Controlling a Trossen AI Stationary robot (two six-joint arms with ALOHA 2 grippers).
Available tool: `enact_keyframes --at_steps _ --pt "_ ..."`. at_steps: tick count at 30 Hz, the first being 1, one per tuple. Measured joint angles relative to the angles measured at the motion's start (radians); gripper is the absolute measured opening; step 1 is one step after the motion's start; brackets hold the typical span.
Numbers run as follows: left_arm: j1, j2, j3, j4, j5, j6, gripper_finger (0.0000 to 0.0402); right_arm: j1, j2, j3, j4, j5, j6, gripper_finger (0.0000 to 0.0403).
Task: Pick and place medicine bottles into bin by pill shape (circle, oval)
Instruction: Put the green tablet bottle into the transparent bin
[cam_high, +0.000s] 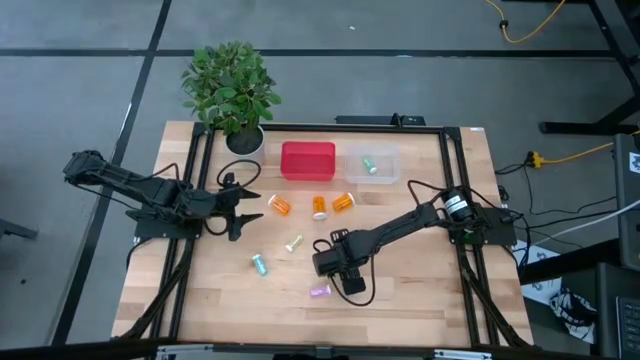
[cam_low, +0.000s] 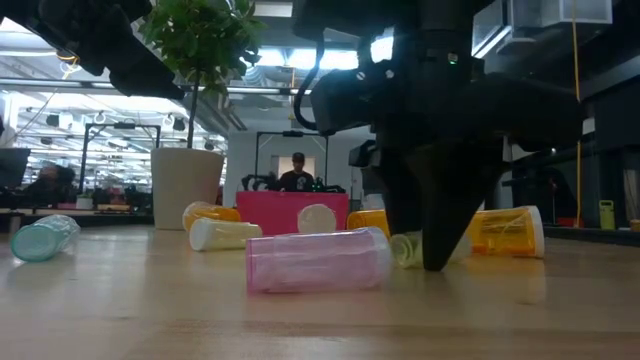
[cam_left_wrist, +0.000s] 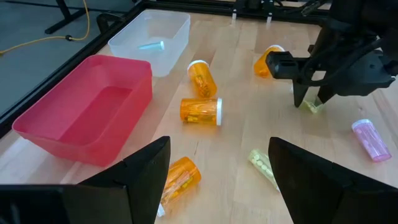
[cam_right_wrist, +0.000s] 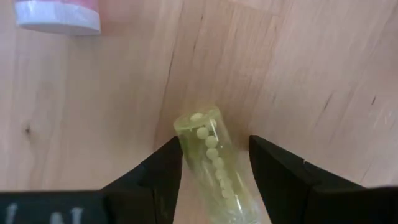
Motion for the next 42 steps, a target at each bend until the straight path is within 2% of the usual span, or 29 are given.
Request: enact_keyframes --at_steps 6,9,13,20,27,37,42 --pt "0.0 0.0 0.0 0.0 0.0 0.0 0.0265 -0.005 -0.002 0.003 -0.013 0.002 0.002 0.0113" --pt "0.0 0.0 0.0 0.0 0.0 0.0 0.0265 -0.005 0.004 0.03 -0.087 0.034 0.002 0.009" --pt "0.0 0.0 0.001 0.0 0.0 0.0 0.0265 -0.007 0.005 0.121 -0.26 0.203 0.011 0.009" --pt "0.0 0.0 0.001 0.0 0.0 0.005 0.0265 -0.039 -0.006 0.256 -0.598 0.521 0.13 0.01" --pt "0.0 0.0 0.001 -0.002 0.0 0.007 0.0265 -0.156 -0.088 0.258 -0.697 0.653 0.209 0.01" --pt "0.0 0.0 0.001 -0.002 0.0 0.007 0.0265 -0.345 -0.225 0.243 -0.663 0.688 0.207 0.0101" --pt "0.0 0.0 0.001 -0.002 0.0 0.007 0.0265 -0.442 -0.315 0.143 -0.522 0.623 0.143 0.0101"
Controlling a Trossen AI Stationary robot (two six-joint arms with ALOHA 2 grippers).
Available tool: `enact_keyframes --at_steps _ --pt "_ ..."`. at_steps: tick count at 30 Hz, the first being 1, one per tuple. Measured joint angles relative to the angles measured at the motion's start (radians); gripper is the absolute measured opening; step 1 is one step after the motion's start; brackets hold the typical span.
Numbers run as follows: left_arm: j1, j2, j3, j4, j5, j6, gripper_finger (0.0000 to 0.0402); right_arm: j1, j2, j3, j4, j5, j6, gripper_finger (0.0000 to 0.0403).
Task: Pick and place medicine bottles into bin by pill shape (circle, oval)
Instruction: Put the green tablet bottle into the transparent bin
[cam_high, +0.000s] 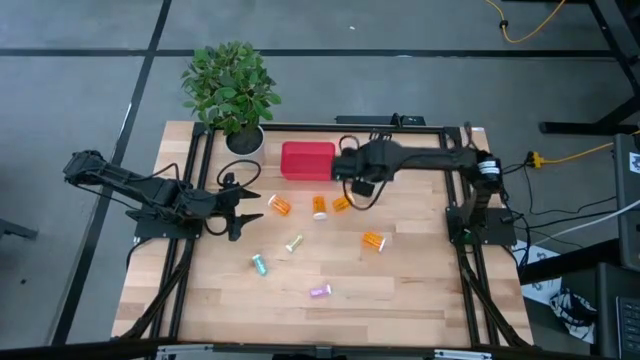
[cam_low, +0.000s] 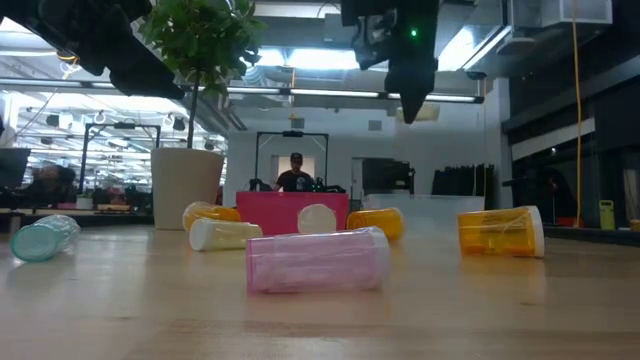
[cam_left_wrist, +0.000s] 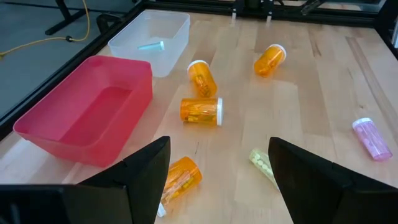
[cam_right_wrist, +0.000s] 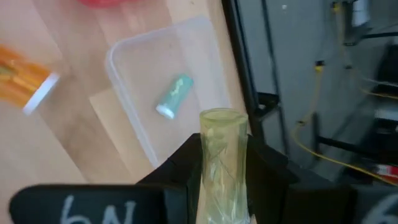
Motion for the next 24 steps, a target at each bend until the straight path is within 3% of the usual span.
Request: enact_keyframes --at_steps 3,10,24 --pt "0.0 0.0 0.0 0.0 0.0 0.0 0.0265 -0.056 -0.055 -0.094 0.117 -0.054 -0.059 0.0101" --pt "0.0 0.0 0.0 0.0 0.0 0.0 0.0265 -0.145 -0.141 -0.259 0.251 -0.066 -0.092 0.0101" --pt "0.0 0.0 0.0 0.001 0.0 0.0 0.0265 -0.249 -0.167 -0.378 0.563 -0.226 -0.151 0.0101"
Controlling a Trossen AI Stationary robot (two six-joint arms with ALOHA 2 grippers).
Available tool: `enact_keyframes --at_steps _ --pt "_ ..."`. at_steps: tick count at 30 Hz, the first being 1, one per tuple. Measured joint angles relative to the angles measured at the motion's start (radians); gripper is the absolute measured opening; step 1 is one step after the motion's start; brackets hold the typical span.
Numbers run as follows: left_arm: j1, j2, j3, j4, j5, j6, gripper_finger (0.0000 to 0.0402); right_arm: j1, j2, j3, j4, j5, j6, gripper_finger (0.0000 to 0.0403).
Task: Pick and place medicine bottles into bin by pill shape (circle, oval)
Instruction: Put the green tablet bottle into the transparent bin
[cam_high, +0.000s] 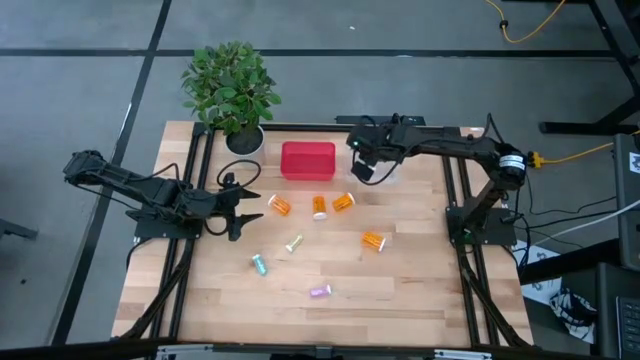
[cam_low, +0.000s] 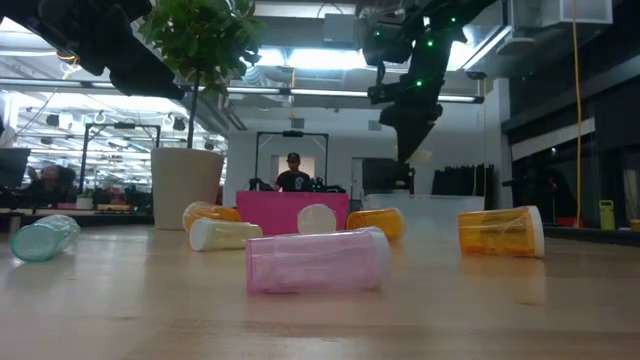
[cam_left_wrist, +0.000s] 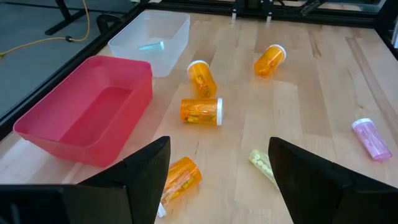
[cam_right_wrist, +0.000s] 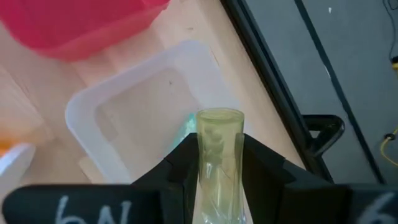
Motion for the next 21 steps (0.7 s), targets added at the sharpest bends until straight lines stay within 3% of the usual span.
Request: enact_keyframes --at_steps 11,21 --pt "0.0 0.0 0.0 0.0 0.0 0.0 0.0265 -0.021 0.0 0.0 0.014 -0.073 0.035 0.011" --pt "0.0 0.0 0.0 0.0 0.0 0.0 0.0265 -0.025 0.0 0.0 0.023 -0.076 0.063 0.0182"
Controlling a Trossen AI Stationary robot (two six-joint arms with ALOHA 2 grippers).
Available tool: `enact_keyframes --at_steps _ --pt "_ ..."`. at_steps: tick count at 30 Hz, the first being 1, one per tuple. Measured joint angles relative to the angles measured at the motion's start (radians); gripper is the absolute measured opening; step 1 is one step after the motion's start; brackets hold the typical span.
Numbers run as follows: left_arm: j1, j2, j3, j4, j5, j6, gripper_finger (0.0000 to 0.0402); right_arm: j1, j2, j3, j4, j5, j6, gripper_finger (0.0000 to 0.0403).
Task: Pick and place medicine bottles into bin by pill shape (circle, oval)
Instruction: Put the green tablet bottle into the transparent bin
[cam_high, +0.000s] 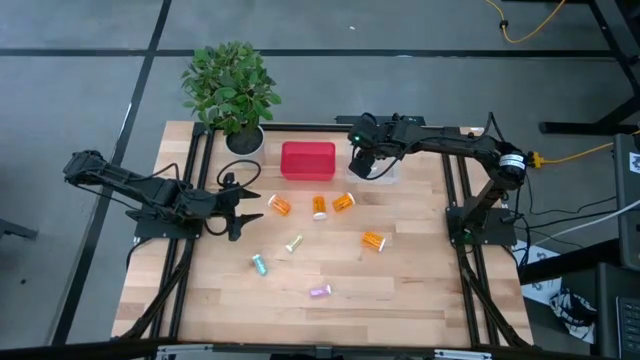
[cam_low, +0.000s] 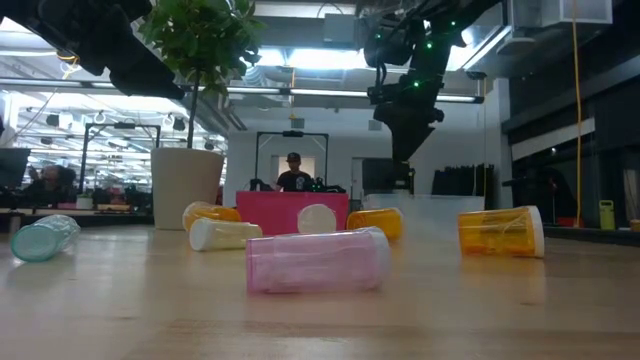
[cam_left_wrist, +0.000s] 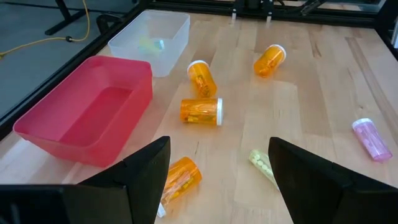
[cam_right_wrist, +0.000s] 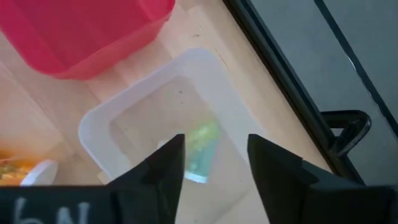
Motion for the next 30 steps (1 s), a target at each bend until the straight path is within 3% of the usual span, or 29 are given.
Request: enact_keyframes --at_steps 5,15,23,30 --pt "0.0 0.0 0.0 0.0 0.0 0.0 0.0265 0.004 0.0 0.002 -0.014 -0.015 0.042 0.0213" --pt "0.0 0.0 0.0 0.0 0.0 0.0 0.0265 0.199 0.0 0.042 0.043 -0.356 0.113 0.0217" --pt "0.0 0.0 0.0 0.0 0.0 0.0 0.0265 0.433 0.02 0.042 0.294 -0.368 0.051 0.0218" --pt "0.0 0.0 0.0 0.0 0.0 0.0 0.0265 0.526 0.133 0.042 0.558 -0.366 -0.03 0.0218"
